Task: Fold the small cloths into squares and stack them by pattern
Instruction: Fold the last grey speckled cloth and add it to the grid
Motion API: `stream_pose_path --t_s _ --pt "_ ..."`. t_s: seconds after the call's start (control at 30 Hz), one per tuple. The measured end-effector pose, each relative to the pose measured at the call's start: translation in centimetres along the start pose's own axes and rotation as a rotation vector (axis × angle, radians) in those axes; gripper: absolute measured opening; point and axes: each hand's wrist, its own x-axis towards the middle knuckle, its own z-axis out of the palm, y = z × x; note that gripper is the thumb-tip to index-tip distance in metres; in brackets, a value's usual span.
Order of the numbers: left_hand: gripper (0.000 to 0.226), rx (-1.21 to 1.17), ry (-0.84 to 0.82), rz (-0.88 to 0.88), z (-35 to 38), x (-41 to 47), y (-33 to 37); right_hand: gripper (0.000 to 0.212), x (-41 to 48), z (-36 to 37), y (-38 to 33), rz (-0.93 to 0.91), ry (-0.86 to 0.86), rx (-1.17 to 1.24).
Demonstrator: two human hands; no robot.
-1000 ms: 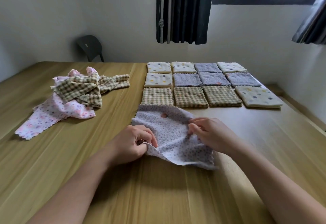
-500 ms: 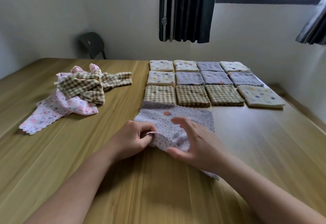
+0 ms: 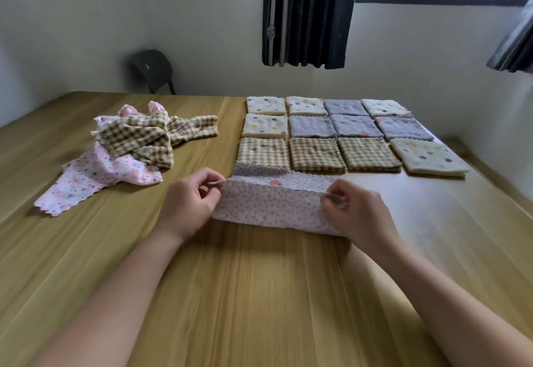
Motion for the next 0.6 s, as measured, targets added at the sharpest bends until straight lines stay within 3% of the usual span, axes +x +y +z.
stream_pose_path --t_s 0.1,0.2,0.37,0.6 --pt "0.022 -0.285 0.041 -0.163 0.2 0.6 -0.8 0.019 0.5 0.2 1.1 0.089 0.012 0.398" --pt "0.019 -0.466 0.009 -0.274 0.3 0.6 -0.7 0.014 0.9 0.1 1.7 0.128 -0.005 0.557" --pt "0.013 -0.363 -0.105 -0.250 0.2 0.5 -0.4 0.018 1.2 0.0 2.0 0.150 -0.064 0.556" --pt "0.014 -0.196 -0.109 -0.263 0.4 0.3 -0.1 0.006 1.4 -0.2 2.2 0.227 -0.097 0.506"
